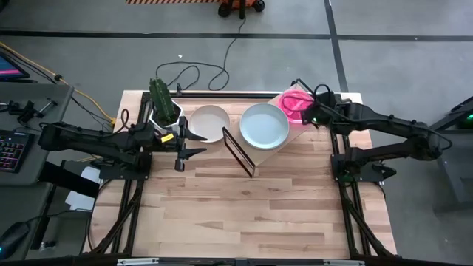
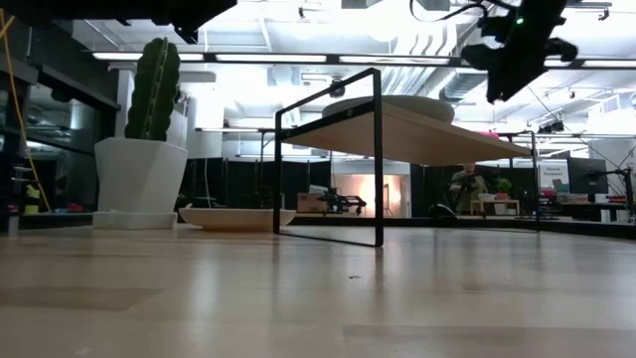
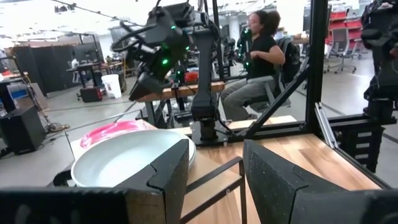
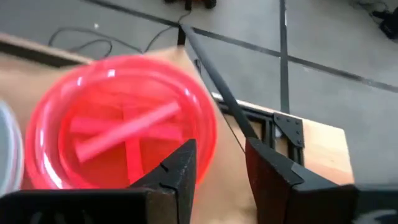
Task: Place and stack plates onto a shelf
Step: Adjust the shelf
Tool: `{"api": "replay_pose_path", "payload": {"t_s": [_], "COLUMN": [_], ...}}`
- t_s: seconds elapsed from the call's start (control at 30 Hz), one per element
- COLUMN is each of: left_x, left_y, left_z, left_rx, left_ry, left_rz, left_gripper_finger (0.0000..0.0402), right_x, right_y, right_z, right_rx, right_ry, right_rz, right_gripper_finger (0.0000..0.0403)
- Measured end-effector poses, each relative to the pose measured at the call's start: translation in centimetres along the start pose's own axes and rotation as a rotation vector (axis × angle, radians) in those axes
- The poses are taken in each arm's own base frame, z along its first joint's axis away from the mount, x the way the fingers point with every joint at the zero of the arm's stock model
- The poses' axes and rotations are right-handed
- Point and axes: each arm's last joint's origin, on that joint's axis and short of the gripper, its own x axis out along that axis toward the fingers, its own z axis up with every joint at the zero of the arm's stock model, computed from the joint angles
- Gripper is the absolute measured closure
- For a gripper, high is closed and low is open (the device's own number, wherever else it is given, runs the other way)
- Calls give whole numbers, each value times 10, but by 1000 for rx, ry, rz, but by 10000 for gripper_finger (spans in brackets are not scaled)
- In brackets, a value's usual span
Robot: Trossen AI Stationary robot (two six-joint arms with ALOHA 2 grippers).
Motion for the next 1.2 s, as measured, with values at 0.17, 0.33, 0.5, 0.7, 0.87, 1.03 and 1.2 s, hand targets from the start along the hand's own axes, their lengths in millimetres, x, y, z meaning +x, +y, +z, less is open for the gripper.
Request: {"api": "replay_pose_path", "payload": {"t_s": [0.17, 0.33, 0.5, 0.7, 0.87, 1.03, 1.2], "left_x": [0, 0, 0, 3, 17, 35, 42], "left_y": [0, 0, 0, -1, 3, 25, 36], "left_z": [-1, -1, -2, -5, -10, 6, 5], "left_rx": [-4, -29, -50, -52, -51, -64, -49], "left_ry": [11, 15, 18, 40, 88, 440, 815], "left_rz": [-1, -2, -2, -4, 53, 84, 67], "left_gripper_finger": [259, 259, 259, 259, 259, 259, 259], "right_x": [-24, -46, -54, -36, -30, -33, -36], "right_y": [-10, -18, -9, 19, 36, 45, 47], "right_z": [-14, -24, -41, -87, -105, -103, -102], "right_rx": [-26, 11, -5, -29, -27, -46, -92], "right_ry": [-12, -67, -143, -178, -238, -284, -299], "right_rz": [71, 198, 294, 435, 557, 644, 684], "right_gripper_finger": [284, 284, 284, 284, 284, 284, 284]}}
